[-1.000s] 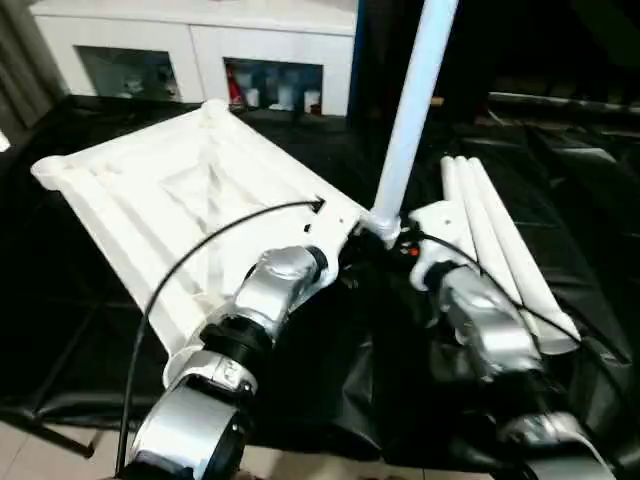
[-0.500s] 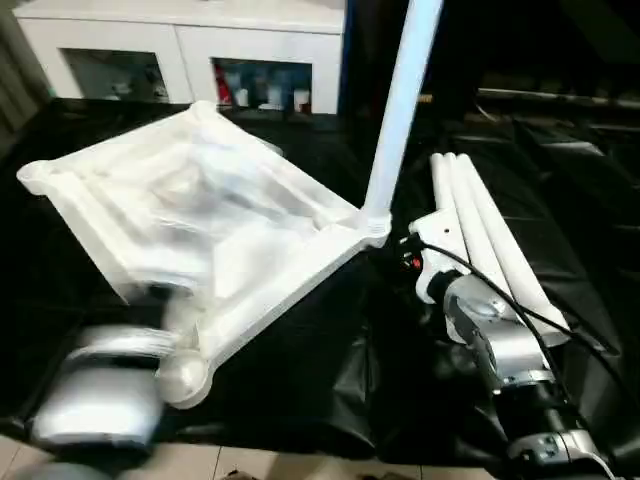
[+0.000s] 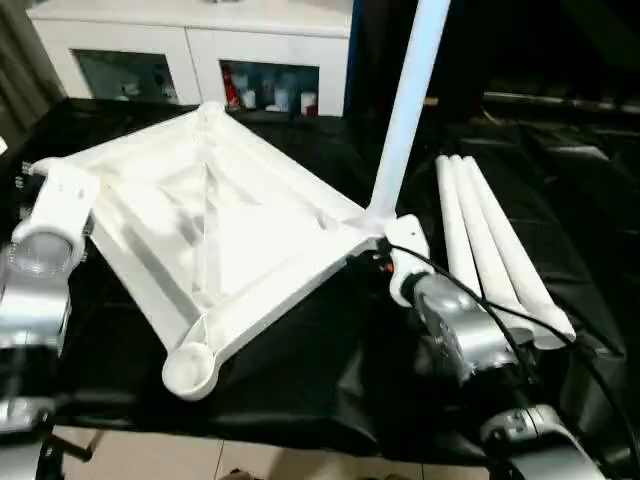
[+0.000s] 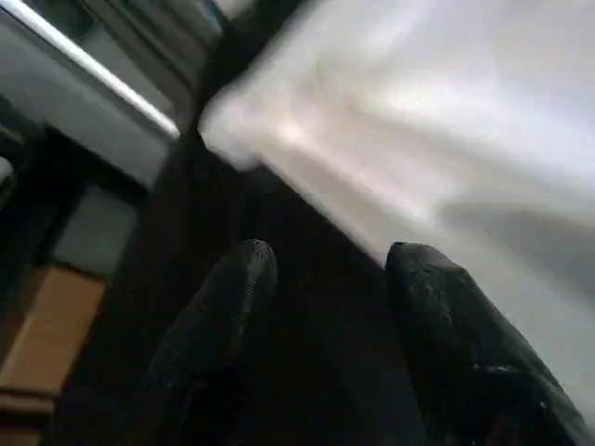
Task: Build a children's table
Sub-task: Rotate table base
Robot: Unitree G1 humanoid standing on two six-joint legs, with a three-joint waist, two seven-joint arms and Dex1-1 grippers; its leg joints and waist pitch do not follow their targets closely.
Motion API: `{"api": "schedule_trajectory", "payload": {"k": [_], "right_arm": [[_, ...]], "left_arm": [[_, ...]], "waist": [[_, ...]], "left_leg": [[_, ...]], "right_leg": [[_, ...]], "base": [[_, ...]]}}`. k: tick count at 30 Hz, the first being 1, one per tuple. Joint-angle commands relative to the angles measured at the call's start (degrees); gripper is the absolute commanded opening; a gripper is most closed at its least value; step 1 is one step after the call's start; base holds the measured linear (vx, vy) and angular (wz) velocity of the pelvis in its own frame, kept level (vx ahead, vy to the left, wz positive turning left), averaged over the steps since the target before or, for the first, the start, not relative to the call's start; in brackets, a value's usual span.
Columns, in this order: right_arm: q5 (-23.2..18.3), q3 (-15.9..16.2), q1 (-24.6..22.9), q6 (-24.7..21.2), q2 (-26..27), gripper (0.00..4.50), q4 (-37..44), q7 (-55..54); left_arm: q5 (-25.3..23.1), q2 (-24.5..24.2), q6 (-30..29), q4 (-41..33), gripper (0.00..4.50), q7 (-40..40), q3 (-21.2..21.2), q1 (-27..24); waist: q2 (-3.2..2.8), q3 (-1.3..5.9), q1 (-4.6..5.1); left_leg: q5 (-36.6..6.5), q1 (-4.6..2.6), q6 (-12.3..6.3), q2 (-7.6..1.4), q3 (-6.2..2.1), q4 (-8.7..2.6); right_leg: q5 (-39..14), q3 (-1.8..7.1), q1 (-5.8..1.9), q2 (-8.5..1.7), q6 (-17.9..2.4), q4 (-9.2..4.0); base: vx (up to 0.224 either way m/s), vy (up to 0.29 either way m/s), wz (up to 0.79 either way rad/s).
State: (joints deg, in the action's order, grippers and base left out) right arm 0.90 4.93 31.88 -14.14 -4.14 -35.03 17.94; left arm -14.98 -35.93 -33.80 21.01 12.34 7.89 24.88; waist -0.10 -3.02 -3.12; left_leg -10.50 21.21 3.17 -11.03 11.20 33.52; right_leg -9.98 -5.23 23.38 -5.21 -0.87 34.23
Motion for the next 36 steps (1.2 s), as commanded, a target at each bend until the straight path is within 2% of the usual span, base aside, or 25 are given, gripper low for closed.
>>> {"api": "schedule_trajectory", "payload": {"k": [1,3,7,11,12,15,17,18,22,26,28,29,31,32,33,34,35,36], "right_arm": [[0.23,-0.02,1.45,1.33,0.23,3.86,-1.63,-0.44],[0.40,-0.42,3.60,3.30,0.37,3.86,-5.53,-1.04],[0.46,-1.10,5.17,4.83,0.43,3.86,-8.60,-1.40],[-0.04,-1.47,5.99,6.03,0.58,3.86,-10.65,-1.35],[-0.53,-1.86,6.07,6.42,0.79,3.86,-11.02,-1.21],[-1.79,-2.64,6.73,7.83,1.28,3.86,-12.61,-0.70],[-2.17,-2.75,6.75,8.23,1.51,3.86,-12.59,-0.40],[-2.43,-2.78,6.63,8.30,1.70,3.86,-12.08,-0.17],[-2.61,-2.82,6.20,7.75,1.65,3.86,-9.81,0.07],[-2.04,-2.89,5.52,3.09,0.35,3.86,-4.64,-0.81],[-1.78,-3.35,4.70,-2.79,-1.65,3.86,0.92,-1.26],[-2.18,-3.73,4.41,-5.18,-2.39,3.86,3.01,-0.93],[-2.67,-4.67,4.02,-8.99,-3.85,3.86,6.40,-0.66],[-2.67,-4.67,4.02,-8.99,-3.85,3.86,6.40,-0.66],[-2.70,-5.05,3.88,-10.38,-4.55,3.86,7.76,-0.87],[-2.37,-5.87,3.98,-12.26,-5.87,3.86,9.32,-1.64],[-2.11,-6.96,4.27,-14.75,-7.22,3.86,10.89,-2.67],[-2.11,-6.96,4.27,-14.75,-7.22,3.86,10.89,-2.67]], "left_arm": [[-0.46,-0.70,-2.13,-1.98,2.27,1.86,-1.41,-0.62],[-0.55,-1.35,-3.67,-3.32,2.27,1.24,-1.55,-2.13],[-0.69,-1.74,-4.28,-3.87,2.27,2.29,-2.12,-2.80],[1.59,-0.95,-9.86,-7.55,2.27,9.24,-5.45,-4.76],[2.58,-0.86,-11.83,-9.66,2.27,12.89,-8.14,-6.24],[5.62,1.26,-14.09,-12.68,2.27,15.11,-9.40,-7.36],[6.78,2.12,-14.77,-13.63,2.27,16.25,-10.20,-7.19],[7.94,2.87,-15.31,-14.72,2.27,17.46,-10.91,-7.17],[8.88,5.07,-16.07,-16.66,2.27,18.93,-11.83,-6.78],[8.67,7.20,-16.15,-16.99,2.27,18.14,-13.26,-5.86],[8.11,9.68,-14.69,-15.60,2.27,15.78,-13.86,-4.73],[7.83,10.54,-13.93,-14.95,2.27,14.93,-14.16,-4.31],[7.16,12.18,-11.79,-13.45,2.27,12.96,-14.54,-3.39],[7.16,12.18,-11.79,-13.45,2.27,12.96,-14.54,-3.39],[6.79,12.96,-10.65,-12.73,2.27,11.95,-14.59,-2.96],[6.79,14.60,-9.01,-11.81,2.27,10.79,-14.61,-2.20],[6.93,16.11,-8.63,-11.27,2.27,10.35,-14.91,-1.66],[6.93,16.11,-8.63,-11.27,2.27,10.35,-14.91,-1.66]], "waist": [[-1.20,3.78,0.04],[-1.11,3.83,0.14],[-1.17,3.64,0.05],[-1.18,3.60,-0.02],[-1.18,3.61,0.00],[-1.74,3.73,0.05],[-1.50,3.58,0.04],[-1.71,3.62,-0.02],[-1.68,3.55,-0.09],[-1.49,3.57,-0.04],[-1.56,3.53,-0.05],[-1.50,3.62,-0.27],[-1.39,3.64,-0.31],[-1.88,3.58,-0.21],[-1.48,3.66,-0.12],[-1.40,3.70,-0.11],[-2.11,3.65,0.08],[-1.65,3.76,-0.05]], "left_leg": [[-12.54,-1.09,1.49,-2.12,-1.29,-4.14],[-12.07,-0.97,1.18,-2.12,-1.21,-4.07],[-14.00,-1.08,1.16,-2.06,-1.24,-4.11],[-14.36,-1.13,1.57,-2.22,-1.27,-4.18],[-14.45,-1.16,1.61,-2.20,-1.22,-4.16],[-14.37,-1.23,1.69,-2.17,-1.23,-4.08],[-15.88,-1.31,1.52,-2.04,-1.13,-4.11],[-15.96,-1.35,1.52,-2.02,-1.13,-4.05],[-15.52,-1.30,1.36,-2.11,-1.19,-4.09],[-14.40,-1.15,0.92,-1.94,-1.17,-4.03],[-13.79,-1.24,0.90,-1.93,-1.18,-4.03],[-13.88,-1.58,0.98,-1.99,-1.07,-3.91],[-13.46,-1.20,0.99,-1.87,-1.13,-3.96],[-13.46,-1.12,1.07,-1.79,-1.20,-3.95],[-13.88,-1.18,1.10,-1.84,-1.16,-3.91],[-13.65,-1.04,1.08,-1.74,-1.20,-3.88],[-14.05,-1.16,1.20,-1.61,-1.15,-3.79],[-14.14,-1.50,1.24,-1.67,-1.06,-3.63]], "right_leg": [[-7.36,3.16,-2.50,-3.11,-12.29,-3.04],[-6.20,3.15,-2.63,-3.15,-13.20,-2.90],[-9.00,3.16,-2.60,-3.19,-12.85,-3.26],[-10.07,3.24,-2.49,-3.30,-12.89,-3.23],[-10.03,3.27,-2.46,-3.31,-12.92,-3.20],[-7.91,3.23,-2.58,-3.16,-13.68,-3.05],[-9.48,3.18,-2.49,-3.02,-13.61,-3.34],[-9.66,3.21,-2.50,-3.08,-13.53,-3.31],[-10.03,3.21,-2.53,-3.01,-13.18,-3.40],[-10.17,3.20,-2.76,-2.90,-12.16,-3.41],[-10.41,3.20,-2.80,-2.71,-11.57,-3.51],[-10.19,3.25,-2.50,-2.71,-11.43,-3.59],[-10.22,3.25,-2.85,-2.71,-11.05,-3.52],[-10.33,3.23,-2.87,-2.61,-10.79,-3.54],[-10.67,3.20,-2.84,-2.71,-10.49,-3.70],[-10.96,3.19,-2.93,-2.71,-10.29,-3.72],[-11.48,3.12,-2.82,-2.53,-10.02,-4.05],[-11.46,3.16,-2.72,-2.48,-10.06,-4.08]], "base": [[0.000,0.000,0.00],[0.000,0.000,0.00],[0.000,0.000,0.00],[0.000,0.000,0.00],[0.000,0.000,0.00],[0.000,0.000,0.00],[0.000,0.000,0.00],[0.000,0.000,0.00],[0.000,0.000,0.00],[0.000,0.000,0.00],[0.000,0.000,0.00],[0.000,0.000,0.00],[0.000,0.000,0.00],[0.000,0.000,0.00],[0.000,0.000,0.00],[0.000,0.000,0.00],[0.000,0.000,0.00],[0.000,0.000,0.00]]}}
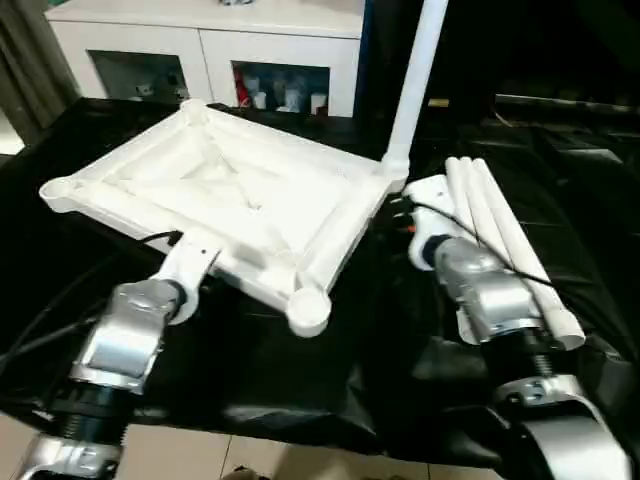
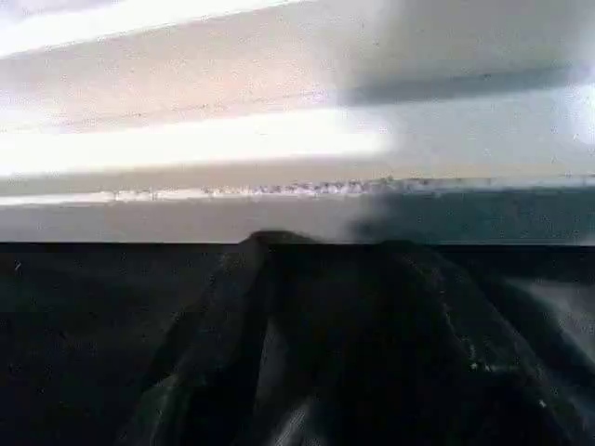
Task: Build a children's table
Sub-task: Rotate table base
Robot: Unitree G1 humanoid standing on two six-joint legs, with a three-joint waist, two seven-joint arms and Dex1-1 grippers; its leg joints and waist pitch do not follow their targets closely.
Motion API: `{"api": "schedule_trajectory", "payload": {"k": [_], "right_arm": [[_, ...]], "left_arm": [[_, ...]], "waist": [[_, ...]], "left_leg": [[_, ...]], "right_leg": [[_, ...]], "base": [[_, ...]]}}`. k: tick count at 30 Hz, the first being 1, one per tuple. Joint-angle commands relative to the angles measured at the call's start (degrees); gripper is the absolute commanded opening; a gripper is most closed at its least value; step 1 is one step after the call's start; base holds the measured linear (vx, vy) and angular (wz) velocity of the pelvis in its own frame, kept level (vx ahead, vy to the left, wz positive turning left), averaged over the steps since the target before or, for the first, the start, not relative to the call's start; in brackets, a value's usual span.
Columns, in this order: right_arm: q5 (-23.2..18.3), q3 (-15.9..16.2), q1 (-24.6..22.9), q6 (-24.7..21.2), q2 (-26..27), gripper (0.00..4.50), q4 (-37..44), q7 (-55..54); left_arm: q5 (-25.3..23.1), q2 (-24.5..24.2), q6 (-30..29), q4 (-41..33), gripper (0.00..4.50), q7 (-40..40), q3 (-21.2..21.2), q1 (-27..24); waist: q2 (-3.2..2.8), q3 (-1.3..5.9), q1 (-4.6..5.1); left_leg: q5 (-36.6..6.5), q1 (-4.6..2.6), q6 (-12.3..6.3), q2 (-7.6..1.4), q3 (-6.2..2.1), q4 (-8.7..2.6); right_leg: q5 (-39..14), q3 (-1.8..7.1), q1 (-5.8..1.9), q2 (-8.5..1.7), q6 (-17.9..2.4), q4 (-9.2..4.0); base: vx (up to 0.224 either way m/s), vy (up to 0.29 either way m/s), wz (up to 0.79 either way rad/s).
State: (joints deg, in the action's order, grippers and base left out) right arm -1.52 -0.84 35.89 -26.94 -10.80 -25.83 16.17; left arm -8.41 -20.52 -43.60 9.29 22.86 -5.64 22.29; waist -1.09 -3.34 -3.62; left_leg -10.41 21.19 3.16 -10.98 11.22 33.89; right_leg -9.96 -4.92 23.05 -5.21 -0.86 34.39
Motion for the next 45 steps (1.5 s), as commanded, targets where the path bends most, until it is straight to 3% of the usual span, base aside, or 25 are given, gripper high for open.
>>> {"api": "schedule_trajectory", "payload": {"k": [1,3,5,6,9,10,11,12,14,20,26,30,36,41,42,43,45], "right_arm": [[0.43,-1.54,0.40,-2.64,-0.89,3.86,1.99,-1.32],[0.38,-5.14,1.58,-9.53,-2.93,4.03,4.29,-4.80],[-0.37,-7.10,2.04,-14.88,-3.67,4.24,5.72,-5.99],[-0.40,-7.16,2.03,-15.23,-3.71,4.31,5.87,-6.02],[-0.56,-8.13,1.83,-22.39,-4.61,4.46,8.74,-6.42],[-0.43,-8.76,1.83,-24.89,-4.87,4.46,9.37,-6.93],[-0.43,-8.76,1.83,-24.89,-4.87,4.46,9.37,-6.93],[-0.43,-8.76,1.83,-24.89,-4.87,4.46,9.37,-6.93],[-2.55,-11.25,1.82,-32.04,-4.85,4.46,10.68,-7.68],[-5.00,-12.22,0.87,-39.58,-3.83,4.46,11.88,-6.20],[-5.26,-12.20,0.46,-41.94,-2.61,4.46,12.29,-6.15],[-6.23,-11.78,0.58,-42.59,-2.41,4.46,12.48,-6.30],[-6.60,-10.77,0.62,-43.63,-2.62,4.46,11.19,-4.71],[-6.92,-10.49,0.67,-43.98,-2.25,4.10,9.71,-4.47],[-7.03,-10.51,0.71,-44.01,-2.15,3.99,9.37,-4.52],[-7.12,-10.47,0.76,-44.03,-2.09,3.72,9.04,-4.52],[-7.06,-11.29,1.01,-43.87,-1.59,3.62,8.01,-5.06]], "left_arm": [[0.38,1.02,1.31,0.51,2.27,-0.23,-1.49,1.01],[-0.36,2.33,3.18,1.72,2.35,-2.36,-1.96,1.46],[-1.21,2.13,4.99,3.12,2.37,-4.17,-1.80,1.80],[-1.26,2.09,5.18,3.23,2.37,-4.30,-1.78,1.84],[-1.95,1.35,8.46,4.75,2.37,-6.19,-1.36,2.58],[-1.34,0.97,8.34,3.84,2.37,-5.06,-1.16,2.62],[-1.34,0.97,8.34,3.84,2.37,-5.06,-1.16,2.62],[-1.34,0.97,8.34,3.84,2.37,-5.06,-1.16,2.62],[0.74,-1.01,5.87,-0.94,2.37,1.86,-1.75,1.74],[5.16,-5.96,3.73,-8.73,2.37,12.08,-4.37,0.25],[6.40,-6.64,3.72,-10.35,2.37,13.87,-4.71,0.58],[6.96,-6.52,2.79,-12.01,2.37,15.20,-4.80,0.94],[7.93,-6.55,2.16,-12.99,2.37,15.69,-5.51,1.34],[8.75,-5.97,1.36,-13.91,2.37,16.51,-5.49,1.84],[9.38,-5.86,1.38,-14.45,2.37,17.17,-5.44,1.96],[10.06,-5.86,1.41,-15.05,2.37,17.83,-5.46,2.05],[12.08,-6.32,1.98,-16.89,2.37,20.87,-6.10,2.15]], "waist": [[-0.66,4.08,0.45],[-0.94,4.09,0.60],[-0.76,4.28,0.65],[-0.75,4.27,0.75],[-0.72,4.32,0.92],[-0.18,4.27,1.06],[-0.63,4.29,1.05],[-0.67,4.24,1.17],[-0.80,4.27,1.20],[-0.90,4.07,1.10],[-0.96,4.05,1.10],[-0.90,4.20,1.06],[-0.73,4.17,1.09],[-0.58,4.20,1.03],[-0.25,4.17,1.06],[-0.33,4.17,0.97],[-0.21,4.14,0.88]], "left_leg": [[-14.23,-1.47,1.26,-1.71,-1.08,-4.00],[-12.70,-0.98,0.80,-1.52,-1.15,-3.90],[-10.91,-0.74,0.43,-1.41,-1.18,-3.75],[-10.65,-0.65,0.15,-1.29,-1.12,-3.68],[-9.96,-0.53,-0.43,-1.30,-1.21,-3.57],[-9.55,-0.48,-0.46,-1.33,-1.18,-3.61],[-9.35,-0.64,-0.39,-1.48,-1.25,-3.62],[-9.65,-0.67,-0.33,-1.49,-1.20,-3.60],[-9.17,-0.82,-0.19,-1.52,-1.20,-3.59],[-9.25,-0.93,0.49,-1.64,-1.08,-3.69],[-10.44,-1.05,1.96,-1.59,-1.12,-3.79],[-8.57,-0.96,1.86,-1.55,-1.07,-3.66],[-8.70,-1.01,1.78,-1.53,-0.99,-3.61],[-8.14,-0.92,1.60,-1.48,-0.99,-3.54],[-8.06,-0.87,1.49,-1.47,-0.95,-3.52],[-7.89,-0.87,1.33,-1.45,-0.95,-3.51],[-7.82,-0.89,1.29,-1.54,-0.96,-3.53]], "right_leg": [[-11.48,2.85,-2.38,-2.47,-10.07,-4.24],[-11.34,2.87,-2.67,-2.37,-9.86,-4.17],[-9.51,2.81,-2.91,-2.39,-10.03,-3.83],[-9.31,2.80,-2.94,-2.31,-10.03,-3.84],[-10.05,2.70,-3.10,-2.44,-9.85,-3.95],[-10.13,2.73,-3.14,-2.42,-9.88,-3.97],[-10.49,2.73,-2.93,-2.55,-10.25,-3.86],[-10.84,2.72,-2.82,-2.53,-10.32,-3.95],[-10.59,2.77,-2.78,-2.52,-10.69,-3.84],[-9.45,2.81,-2.64,-2.55,-11.89,-3.49],[-11.42,2.93,-2.69,-2.60,-10.62,-3.66],[-8.80,2.95,-2.89,-2.59,-11.09,-3.32],[-9.19,2.98,-2.84,-2.53,-11.15,-3.36],[-9.85,3.03,-2.93,-2.63,-11.09,-3.30],[-10.00,3.03,-2.95,-2.61,-11.09,-3.35],[-10.41,3.04,-2.94,-2.66,-11.03,-3.34],[-11.14,3.04,-2.89,-2.75,-11.00,-3.34]], "base": [[0.000,0.000,0.00],[0.000,0.000,0.00],[0.000,0.000,0.00],[0.000,0.000,0.00],[0.000,0.000,0.00],[0.000,0.000,0.00],[0.000,0.000,0.00],[0.000,0.000,0.00],[0.000,0.000,0.00],[0.000,0.000,0.00],[0.000,0.000,0.00],[0.000,0.000,0.00],[0.000,0.000,0.00],[0.000,0.000,0.00],[0.000,0.000,0.00],[0.000,0.000,0.00],[0.000,0.000,0.00]]}}
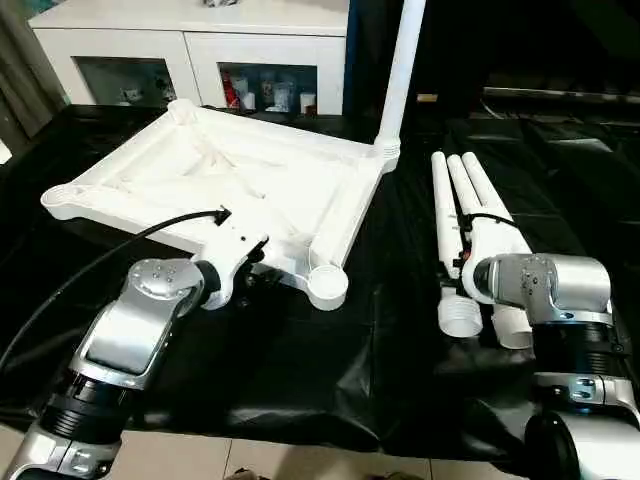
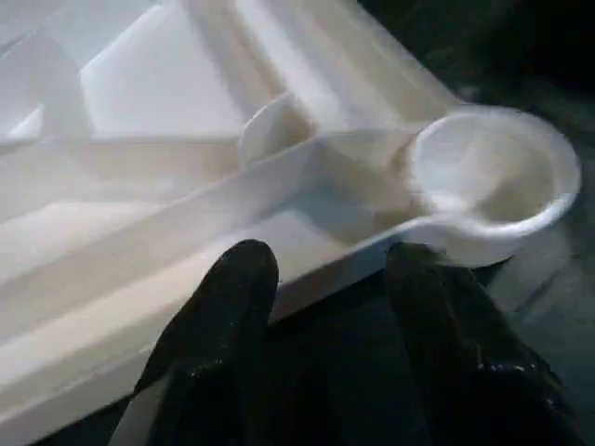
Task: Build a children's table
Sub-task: Rotate table base
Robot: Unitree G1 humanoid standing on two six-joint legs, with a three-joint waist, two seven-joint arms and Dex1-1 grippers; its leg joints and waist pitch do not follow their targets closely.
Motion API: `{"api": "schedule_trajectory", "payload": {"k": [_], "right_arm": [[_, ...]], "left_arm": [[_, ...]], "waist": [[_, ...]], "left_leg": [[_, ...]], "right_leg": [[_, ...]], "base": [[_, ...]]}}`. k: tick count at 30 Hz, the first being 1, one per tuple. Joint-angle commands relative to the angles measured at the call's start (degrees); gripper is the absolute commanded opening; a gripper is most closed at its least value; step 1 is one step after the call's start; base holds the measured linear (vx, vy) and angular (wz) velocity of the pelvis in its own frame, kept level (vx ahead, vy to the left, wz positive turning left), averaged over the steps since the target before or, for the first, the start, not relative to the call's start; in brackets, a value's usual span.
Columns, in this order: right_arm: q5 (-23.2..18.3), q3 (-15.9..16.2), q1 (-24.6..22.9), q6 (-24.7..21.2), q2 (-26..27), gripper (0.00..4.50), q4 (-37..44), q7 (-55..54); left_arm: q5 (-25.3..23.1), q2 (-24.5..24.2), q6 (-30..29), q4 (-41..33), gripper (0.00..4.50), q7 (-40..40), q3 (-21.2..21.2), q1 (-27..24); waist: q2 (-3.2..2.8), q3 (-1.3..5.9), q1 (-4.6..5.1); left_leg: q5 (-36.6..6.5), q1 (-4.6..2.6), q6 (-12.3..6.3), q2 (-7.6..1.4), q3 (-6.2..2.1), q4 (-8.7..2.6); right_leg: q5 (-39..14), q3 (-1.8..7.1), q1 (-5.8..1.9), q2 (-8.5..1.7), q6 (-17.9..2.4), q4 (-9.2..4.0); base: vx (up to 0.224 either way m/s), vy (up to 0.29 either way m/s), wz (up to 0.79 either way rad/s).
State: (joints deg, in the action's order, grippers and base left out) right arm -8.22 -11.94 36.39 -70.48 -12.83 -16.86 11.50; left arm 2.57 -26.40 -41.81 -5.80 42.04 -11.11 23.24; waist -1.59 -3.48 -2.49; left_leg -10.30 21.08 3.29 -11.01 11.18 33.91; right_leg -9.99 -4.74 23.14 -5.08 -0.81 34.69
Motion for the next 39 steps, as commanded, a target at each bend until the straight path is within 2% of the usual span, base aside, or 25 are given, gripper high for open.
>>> {"api": "schedule_trajectory", "payload": {"k": [1,2,3,4,5,7,8,9,10,11,12,16,21,24,26,27,28,30,32,33,34,35,36,37,39], "right_arm": [[-0.35,-0.41,0.57,-0.25,0.51,3.62,-1.18,-0.49],[-0.31,-0.84,0.73,-0.06,0.61,3.53,-1.69,-0.67],[-0.36,-1.54,1.08,0.19,0.68,3.25,-2.62,-0.99],[-0.37,-1.75,1.16,0.38,0.65,3.23,-3.06,-1.11],[-0.38,-2.05,1.25,0.71,0.68,3.18,-3.56,-1.40],[-0.57,-2.95,1.33,1.60,0.89,3.05,-4.31,-2.02],[-0.66,-3.13,1.38,1.78,0.92,2.82,-4.50,-2.14],[-0.81,-3.73,1.40,2.44,1.09,2.77,-4.90,-2.61],[-0.91,-3.98,1.39,2.75,1.18,2.75,-5.02,-2.79],[-1.06,-4.35,1.36,3.21,1.32,2.67,-5.19,-3.06],[-1.41,-4.96,1.16,4.64,1.72,2.41,-5.09,-3.26],[-2.21,-6.22,0.56,6.85,2.78,2.12,-4.81,-3.46],[-3.22,-7.07,-1.45,11.24,4.13,1.94,-3.13,-3.56],[-4.98,-9.69,-2.85,15.52,5.89,1.90,-0.97,-3.81],[-5.58,-10.35,-3.30,16.25,6.33,1.88,-0.09,-3.59],[-7.28,-11.58,-4.27,19.89,7.34,1.88,2.15,-1.99],[-7.89,-11.93,-4.64,21.30,7.67,1.88,2.99,-1.34],[-12.82,-15.39,-5.71,27.94,9.80,1.87,7.56,1.94],[-15.32,-16.89,-5.88,28.56,10.27,1.87,9.59,3.32],[-20.11,-19.39,-6.16,29.30,10.94,1.87,13.18,6.54],[-22.62,-20.32,-6.47,29.08,11.08,1.87,15.06,8.55],[-24.75,-21.06,-6.80,28.58,11.17,1.87,16.50,9.99],[-26.65,-21.67,-7.07,27.97,11.17,1.87,17.69,11.26],[-29.11,-21.94,-7.97,26.80,10.99,1.87,19.39,13.27],[-32.08,-22.00,-9.23,25.28,10.64,1.87,21.45,15.86]], "left_arm": [[1.56,-0.57,0.06,-2.03,2.37,2.35,-0.76,1.23],[2.51,-0.83,-0.26,-2.44,2.37,3.68,-1.00,1.35],[3.53,-0.94,-0.08,-2.87,2.64,4.93,-1.19,1.71],[4.34,-0.58,-0.25,-2.97,2.71,5.31,-0.94,2.03],[5.11,-0.22,-0.45,-2.99,2.74,5.62,-0.69,2.41],[6.80,0.68,-2.07,-2.83,2.84,6.10,0.07,3.38],[7.09,0.80,-2.10,-2.79,3.09,6.32,0.18,3.59],[8.16,1.39,-1.62,-2.88,3.15,7.01,0.62,4.10],[8.75,1.79,-1.67,-2.90,3.17,7.26,0.85,4.33],[9.62,2.40,-1.80,-2.94,3.20,7.63,1.19,4.66],[11.08,3.31,-2.39,-3.05,3.45,8.28,1.63,5.01],[13.41,4.21,-3.30,-2.39,3.74,9.27,1.73,5.76],[13.71,7.29,-4.87,0.58,4.10,4.63,3.67,7.10],[12.05,9.71,-3.78,4.48,4.20,-1.03,6.04,8.36],[12.17,10.29,-4.19,5.23,4.49,-2.17,6.91,8.67],[12.87,11.00,-3.83,5.32,4.50,-3.11,7.82,8.93],[13.12,11.32,-3.76,5.40,4.50,-3.62,8.23,9.06],[13.27,12.94,0.19,5.97,4.50,-5.62,9.59,9.80],[14.47,13.93,-0.63,6.01,4.50,-5.84,10.60,10.70],[17.30,16.76,-1.03,6.53,4.50,-7.14,13.34,13.07],[19.33,18.27,-1.37,6.68,4.50,-7.38,14.81,14.54],[21.30,19.40,-2.60,6.81,4.50,-7.47,16.04,15.88],[23.18,20.35,-3.99,6.99,4.50,-7.42,17.13,17.17],[25.94,21.58,-6.09,7.54,4.50,-7.15,18.67,18.90],[28.97,23.02,-7.93,8.68,4.50,-6.74,20.25,21.17]], "waist": [[0.26,4.27,-0.29],[0.25,4.23,-0.27],[0.16,4.16,-0.23],[0.18,4.14,-0.22],[-0.45,4.10,-0.30],[-0.26,4.02,-0.15],[-0.87,4.08,-0.24],[-0.42,4.11,-0.11],[-0.37,4.13,-0.12],[-0.70,4.16,-0.08],[-0.61,4.25,-0.11],[-0.33,4.40,-0.07],[-0.16,4.19,-0.03],[-0.15,4.16,0.03],[-0.14,4.31,-0.08],[-0.09,4.43,0.00],[-0.14,4.44,-0.01],[0.01,4.50,-0.16],[0.00,4.70,-0.33],[0.57,4.61,-0.50],[0.31,4.77,-0.78],[0.83,4.70,-1.12],[0.80,4.69,-1.35],[1.20,4.55,-1.40],[1.11,4.33,-1.64]], "left_leg": [[-7.79,-0.79,1.19,-1.50,-0.88,-3.52],[-7.99,-0.79,1.28,-1.47,-0.87,-3.52],[-8.58,-0.83,1.43,-1.39,-0.84,-3.55],[-8.99,-0.87,1.59,-1.37,-0.83,-3.54],[-9.80,-0.99,2.09,-1.34,-0.87,-3.52],[-11.00,-0.97,2.59,-1.25,-0.89,-3.57],[-11.28,-1.05,2.83,-1.24,-0.98,-3.54],[-11.64,-0.98,2.81,-1.16,-0.92,-3.53],[-11.51,-0.92,2.76,-1.15,-0.95,-3.52],[-11.55,-0.97,2.77,-1.17,-0.97,-3.52],[-11.35,-0.98,2.75,-1.12,-0.94,-3.44],[-10.02,-0.61,1.76,-1.11,-0.92,-3.38],[-10.56,-0.76,1.31,-1.15,-0.73,-3.40],[-11.13,-0.76,1.24,-1.05,-0.77,-3.40],[-10.80,-0.80,1.12,-1.09,-0.95,-3.46],[-10.13,-0.61,0.91,-1.11,-0.99,-3.48],[-10.36,-0.69,0.69,-1.21,-0.88,-3.38],[-9.90,-0.54,-0.33,-1.15,-0.83,-3.33],[-7.29,-0.35,-1.68,-1.29,-0.93,-3.25],[-7.24,-0.27,-2.46,-1.09,-0.66,-3.13],[-6.94,-0.50,-2.61,-1.36,-0.75,-3.06],[-5.97,-0.31,-3.38,-1.32,-0.61,-3.02],[-5.67,-0.32,-3.68,-1.34,-0.63,-2.99],[-5.44,-0.26,-4.17,-1.27,-0.53,-3.01],[-5.89,-0.17,-4.34,-1.11,-0.50,-2.95]], "right_leg": [[-11.32,2.86,-2.92,-2.88,-11.12,-3.63],[-11.58,2.89,-2.87,-2.84,-10.95,-3.65],[-12.55,2.88,-2.79,-2.78,-10.71,-3.76],[-13.09,2.90,-2.76,-2.79,-10.65,-3.79],[-13.97,2.89,-2.64,-2.82,-10.49,-3.85],[-14.53,2.86,-2.69,-2.63,-10.09,-4.01],[-14.48,2.86,-2.70,-2.70,-10.05,-3.92],[-14.41,2.85,-2.77,-2.63,-10.03,-4.08],[-14.34,2.84,-2.83,-2.61,-10.02,-4.04],[-14.16,2.83,-2.80,-2.58,-9.98,-4.09],[-13.72,2.81,-2.83,-2.57,-10.13,-3.99],[-12.39,2.83,-3.10,-2.65,-10.53,-3.77],[-14.66,2.82,-2.90,-2.52,-9.61,-4.20],[-16.62,2.82,-2.80,-2.45,-8.27,-4.54],[-16.56,2.74,-2.91,-2.51,-7.99,-4.47],[-15.67,2.69,-3.03,-2.54,-8.10,-4.35],[-15.35,2.78,-2.85,-2.61,-8.15,-4.39],[-14.47,2.80,-2.91,-2.65,-8.34,-4.47],[-10.78,2.72,-3.08,-2.53,-9.33,-3.86],[-10.53,2.78,-3.22,-2.51,-9.74,-3.83],[-10.07,2.83,-3.16,-2.73,-10.15,-3.69],[-9.47,2.80,-3.21,-2.70,-10.61,-3.58],[-9.34,2.80,-3.13,-2.74,-10.85,-3.59],[-9.56,2.74,-3.10,-2.62,-11.01,-3.64],[-11.91,2.63,-3.00,-2.59,-10.86,-3.96]], "base": [[0.000,0.000,0.00],[0.000,0.000,0.00],[0.000,0.000,0.00],[0.000,0.000,0.00],[0.000,0.000,0.00],[0.000,0.000,0.00],[0.000,0.000,0.00],[0.000,0.000,0.00],[0.000,0.000,0.00],[0.000,0.000,0.00],[0.000,0.000,0.00],[0.000,0.000,0.00],[0.000,0.000,0.00],[0.000,0.000,0.00],[0.000,0.000,0.00],[0.000,0.000,0.00],[0.000,0.000,0.00],[0.000,0.000,0.00],[0.000,0.000,0.00],[0.000,0.000,0.00],[0.000,0.000,0.00],[0.000,0.000,0.00],[0.000,0.000,0.00],[0.000,0.000,0.00],[0.000,0.000,0.00]]}}
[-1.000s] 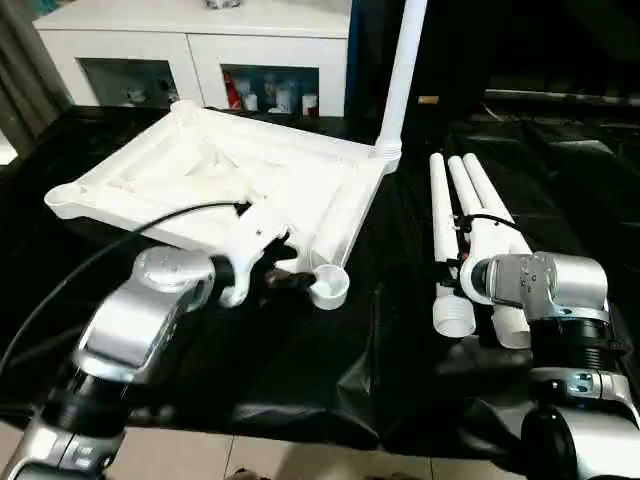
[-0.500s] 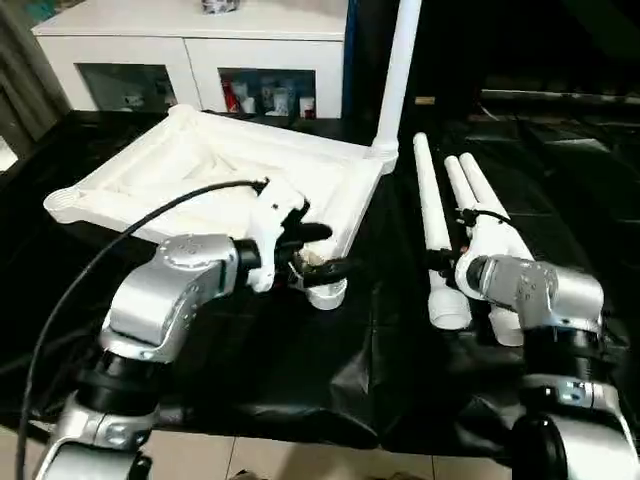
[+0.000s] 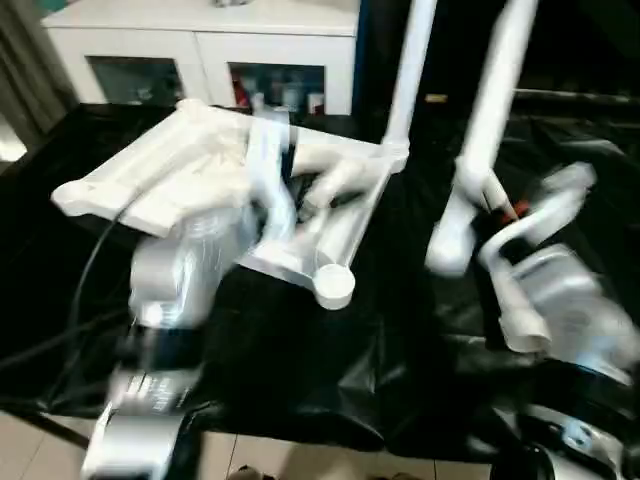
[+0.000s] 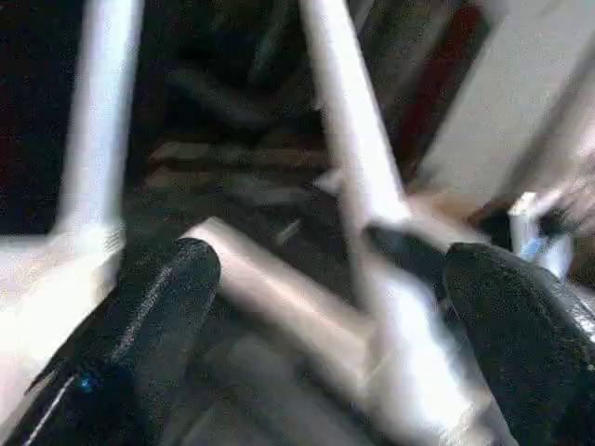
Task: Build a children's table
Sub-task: Rotate table base
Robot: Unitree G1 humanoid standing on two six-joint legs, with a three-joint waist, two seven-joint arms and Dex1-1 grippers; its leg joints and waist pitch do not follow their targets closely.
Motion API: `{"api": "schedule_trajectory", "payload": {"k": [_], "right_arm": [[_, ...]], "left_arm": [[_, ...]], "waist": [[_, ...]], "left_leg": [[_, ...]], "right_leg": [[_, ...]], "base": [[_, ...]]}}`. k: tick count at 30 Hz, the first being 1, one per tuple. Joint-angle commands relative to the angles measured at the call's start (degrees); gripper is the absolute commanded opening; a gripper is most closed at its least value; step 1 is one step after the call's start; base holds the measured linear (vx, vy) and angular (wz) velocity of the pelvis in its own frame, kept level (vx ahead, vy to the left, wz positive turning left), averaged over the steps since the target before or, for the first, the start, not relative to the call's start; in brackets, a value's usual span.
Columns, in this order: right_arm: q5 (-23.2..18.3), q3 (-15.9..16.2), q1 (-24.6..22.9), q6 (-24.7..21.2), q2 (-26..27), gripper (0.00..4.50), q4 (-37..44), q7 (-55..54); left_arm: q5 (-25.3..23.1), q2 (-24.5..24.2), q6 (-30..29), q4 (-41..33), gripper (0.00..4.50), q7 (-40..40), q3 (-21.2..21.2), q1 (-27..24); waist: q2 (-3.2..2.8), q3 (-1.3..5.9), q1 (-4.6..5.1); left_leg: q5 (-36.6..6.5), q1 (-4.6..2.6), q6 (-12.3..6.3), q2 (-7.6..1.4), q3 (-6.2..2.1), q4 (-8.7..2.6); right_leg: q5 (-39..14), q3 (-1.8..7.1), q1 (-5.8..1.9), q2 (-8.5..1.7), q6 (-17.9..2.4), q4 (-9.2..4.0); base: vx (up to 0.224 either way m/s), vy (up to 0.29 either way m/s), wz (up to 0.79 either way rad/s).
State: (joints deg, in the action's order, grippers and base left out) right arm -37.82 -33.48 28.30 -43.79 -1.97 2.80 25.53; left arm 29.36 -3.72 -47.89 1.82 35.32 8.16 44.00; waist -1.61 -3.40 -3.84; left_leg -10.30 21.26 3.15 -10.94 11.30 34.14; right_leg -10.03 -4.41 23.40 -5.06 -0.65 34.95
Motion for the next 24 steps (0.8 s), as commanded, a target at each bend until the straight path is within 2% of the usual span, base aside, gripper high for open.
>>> {"api": "schedule_trajectory", "payload": {"k": [1,2,3,4,6,7,9,11,12,14,15,17,18,21,23,24], "right_arm": [[-2.67,-0.39,-1.24,-1.49,-0.26,1.87,1.96,2.00],[-4.41,0.30,-2.08,-2.20,-0.57,1.87,3.44,3.65],[-7.28,2.03,-2.86,-3.28,-1.01,1.87,5.43,5.98],[-7.98,2.52,-2.90,-3.61,-1.09,1.87,5.77,6.49],[-8.30,4.78,-2.87,-4.20,-1.45,1.87,6.32,8.37],[-8.30,4.78,-2.87,-4.20,-1.45,1.87,6.32,8.37],[-8.39,7.38,-3.01,-4.69,-2.15,1.87,6.92,9.74],[-8.94,9.54,-3.18,-5.45,-2.82,1.87,7.54,11.10],[-8.38,12.23,-3.76,-5.81,-4.08,1.87,8.12,12.53],[-7.55,14.26,-4.25,-5.96,-5.05,1.87,8.35,13.52],[-6.33,16.71,-5.01,-5.66,-5.86,1.87,8.49,14.79],[-5.57,18.07,-5.33,-5.22,-6.21,1.87,8.31,15.31],[-5.30,18.91,-5.46,-4.91,-6.56,1.87,8.31,15.48],[-4.59,20.10,-5.32,-4.43,-7.05,1.86,8.05,15.73],[-3.91,21.06,-4.91,-3.65,-7.52,1.86,7.53,15.72],[-3.74,21.49,-4.70,-3.35,-7.72,1.86,7.35,15.66]], "left_arm": [[2.40,0.46,-1.95,1.16,4.50,-0.01,1.05,0.57],[4.35,1.57,-2.91,2.07,4.50,0.05,1.77,2.21],[7.92,3.60,-4.37,3.79,4.50,0.17,3.24,5.00],[8.78,4.11,-4.75,4.23,4.50,0.25,3.66,5.65],[9.14,4.96,-5.07,5.23,4.50,0.30,3.66,6.65],[9.14,4.96,-5.07,5.23,4.50,0.30,3.66,6.65],[9.15,5.55,-5.67,6.45,4.50,-0.14,3.20,7.55],[8.68,5.93,-5.70,7.74,4.50,-0.49,2.14,8.02],[8.67,6.37,-6.13,8.72,4.50,-1.42,1.61,8.22],[8.70,6.68,-6.33,9.35,4.50,-2.24,1.61,8.25],[8.23,7.20,-6.06,10.17,4.50,-3.61,1.62,7.93],[8.03,7.60,-5.80,10.83,4.50,-4.51,1.76,7.77],[8.11,7.82,-5.59,11.07,4.50,-4.91,1.98,7.77],[8.77,8.43,-5.58,11.29,4.50,-5.89,3.02,7.91],[9.57,8.66,-5.40,11.55,4.50,-6.64,4.06,8.23],[9.99,8.68,-5.37,11.56,4.50,-6.84,4.44,8.38]], "waist": [[1.18,4.24,-0.40],[1.20,4.22,-0.34],[0.74,4.24,-0.47],[0.77,4.34,-0.63],[0.73,4.29,-0.65],[0.73,4.29,-0.65],[1.14,4.12,-0.38],[1.19,4.22,-0.51],[1.43,4.29,-0.52],[1.45,4.33,-0.82],[1.64,4.36,-0.99],[1.72,4.30,-1.21],[2.05,4.39,-1.38],[1.96,4.34,-1.58],[2.23,4.27,-1.59],[2.18,4.25,-1.61]], "left_leg": [[-6.09,-0.38,-4.18,-1.18,-0.64,-3.19],[-6.15,-0.24,-3.94,-1.07,-0.63,-3.19],[-6.62,-0.40,-3.68,-0.93,-0.49,-3.01],[-6.56,-0.42,-3.65,-1.00,-0.61,-3.04],[-6.74,-0.19,-3.17,-1.09,-0.85,-3.21],[-6.74,-0.19,-3.17,-1.09,-0.85,-3.21],[-7.16,-0.11,-2.91,-0.92,-0.82,-3.24],[-6.44,-0.14,-2.80,-1.00,-0.89,-3.27],[-6.03,-0.10,-2.84,-1.07,-0.89,-3.25],[-5.55,-0.10,-2.88,-1.11,-0.90,-3.22],[-5.08,-0.09,-3.00,-1.24,-0.91,-3.19],[-5.01,-0.08,-3.16,-1.31,-0.89,-3.20],[-4.84,-0.16,-3.14,-1.32,-0.83,-3.14],[-4.20,-0.05,-3.22,-1.41,-0.89,-3.16],[-4.61,-0.11,-3.12,-1.46,-0.90,-3.18],[-4.61,-0.11,-3.18,-1.39,-0.85,-3.16]], "right_leg": [[-12.76,2.29,-3.30,-2.70,-10.69,-4.40],[-13.92,2.26,-3.35,-2.60,-10.03,-4.52],[-15.09,2.27,-3.27,-2.61,-9.55,-4.90],[-15.20,2.24,-3.32,-2.66,-9.42,-4.91],[-15.79,2.13,-3.36,-2.64,-8.86,-4.92],[-15.79,2.13,-3.36,-2.64,-8.86,-4.92],[-17.77,2.12,-3.38,-2.60,-7.79,-5.29],[-17.54,2.19,-3.44,-2.57,-7.13,-5.20],[-16.88,2.21,-3.45,-2.58,-7.16,-5.13],[-15.89,2.29,-3.51,-2.61,-7.32,-4.95],[-14.80,2.31,-3.52,-2.66,-7.57,-4.88],[-14.25,2.39,-3.47,-2.77,-7.78,-4.82],[-14.20,2.40,-3.41,-2.81,-7.84,-4.78],[-13.02,2.42,-3.47,-2.90,-8.65,-4.52],[-13.32,2.44,-3.42,-2.93,-8.68,-4.51],[-13.44,2.45,-3.43,-3.00,-8.76,-4.56]], "base": [[0.000,0.000,0.00],[0.000,0.000,0.00],[0.000,0.000,0.00],[0.000,0.000,0.00],[0.000,0.000,0.00],[0.000,0.000,0.00],[0.000,0.000,0.00],[0.000,0.000,0.00],[0.000,0.000,0.00],[0.000,0.000,0.00],[0.000,0.000,0.00],[0.000,0.000,0.00],[0.000,0.000,0.00],[0.000,0.000,0.00],[0.000,0.000,0.00],[0.000,0.000,0.00]]}}
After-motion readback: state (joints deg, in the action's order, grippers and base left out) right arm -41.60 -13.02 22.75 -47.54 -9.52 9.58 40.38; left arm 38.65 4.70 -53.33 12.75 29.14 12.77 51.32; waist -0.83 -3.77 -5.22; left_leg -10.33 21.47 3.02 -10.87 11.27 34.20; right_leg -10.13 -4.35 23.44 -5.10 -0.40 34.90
